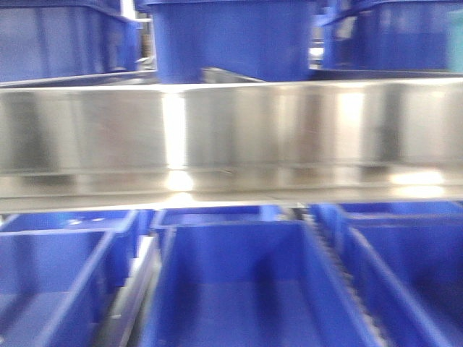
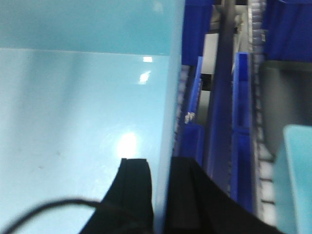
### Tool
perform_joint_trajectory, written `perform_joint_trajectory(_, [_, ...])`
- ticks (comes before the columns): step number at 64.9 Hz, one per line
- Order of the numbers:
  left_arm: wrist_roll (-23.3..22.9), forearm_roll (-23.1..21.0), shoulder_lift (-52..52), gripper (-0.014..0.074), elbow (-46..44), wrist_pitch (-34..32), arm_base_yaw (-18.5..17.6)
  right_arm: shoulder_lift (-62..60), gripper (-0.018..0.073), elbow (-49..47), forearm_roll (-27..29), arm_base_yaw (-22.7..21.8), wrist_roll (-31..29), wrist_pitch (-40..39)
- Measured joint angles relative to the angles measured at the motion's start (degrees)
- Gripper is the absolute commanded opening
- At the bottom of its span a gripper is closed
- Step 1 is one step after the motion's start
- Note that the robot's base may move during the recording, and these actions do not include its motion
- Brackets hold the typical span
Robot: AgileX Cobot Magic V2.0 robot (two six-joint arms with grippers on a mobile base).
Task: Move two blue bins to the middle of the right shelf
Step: 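Lift the held light blue bin off the shelf with both grippers, then drive the base away from the shelf, holding the bin in both grippers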
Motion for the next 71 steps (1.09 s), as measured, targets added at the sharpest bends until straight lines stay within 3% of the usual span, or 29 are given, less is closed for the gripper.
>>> perform_joint_trajectory(71, [-0.3, 1.6, 0.3, -0.0111, 0.0, -0.1, 0.0, 4.3, -0.0152, 0.0, 1.0, 0.2, -0.1, -4.4])
